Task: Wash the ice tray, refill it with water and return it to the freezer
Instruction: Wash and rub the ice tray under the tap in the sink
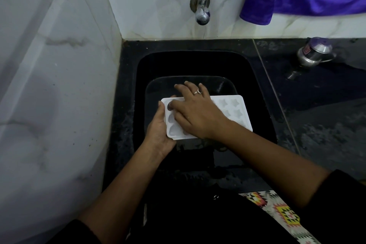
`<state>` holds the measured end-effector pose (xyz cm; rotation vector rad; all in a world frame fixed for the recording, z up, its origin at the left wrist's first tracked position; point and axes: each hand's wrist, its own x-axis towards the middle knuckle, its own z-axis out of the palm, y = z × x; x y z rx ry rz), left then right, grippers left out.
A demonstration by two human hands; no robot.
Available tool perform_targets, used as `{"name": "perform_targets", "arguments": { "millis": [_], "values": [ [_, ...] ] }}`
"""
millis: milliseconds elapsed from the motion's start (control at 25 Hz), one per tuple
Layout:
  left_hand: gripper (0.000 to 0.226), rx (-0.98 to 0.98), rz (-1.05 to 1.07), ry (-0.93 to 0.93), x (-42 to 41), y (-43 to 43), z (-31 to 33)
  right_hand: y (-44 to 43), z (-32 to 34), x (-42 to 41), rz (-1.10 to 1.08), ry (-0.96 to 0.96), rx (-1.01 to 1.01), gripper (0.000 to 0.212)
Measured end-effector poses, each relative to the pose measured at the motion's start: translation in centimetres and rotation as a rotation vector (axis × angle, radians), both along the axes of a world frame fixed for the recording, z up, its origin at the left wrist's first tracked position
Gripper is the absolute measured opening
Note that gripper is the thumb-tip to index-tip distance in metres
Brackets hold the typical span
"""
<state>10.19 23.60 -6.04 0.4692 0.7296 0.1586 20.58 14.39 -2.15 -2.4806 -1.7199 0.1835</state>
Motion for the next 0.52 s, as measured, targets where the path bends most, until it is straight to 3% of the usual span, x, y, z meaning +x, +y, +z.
{"name": "perform_targets", "arguments": {
  "millis": [240, 520],
  "values": [
    [0.07, -0.003, -0.012, -0.012, 0.0, 0.7, -0.1, -0.5, -0.1, -0.2, -0.001, 0.008, -0.009, 0.06],
    [0.064, 0.028, 0.007, 0.001, 0.1, 0.3, -0.4, 0.0, 0.0, -0.5, 0.032, -0.021, -0.019, 0.056]
  ]
}}
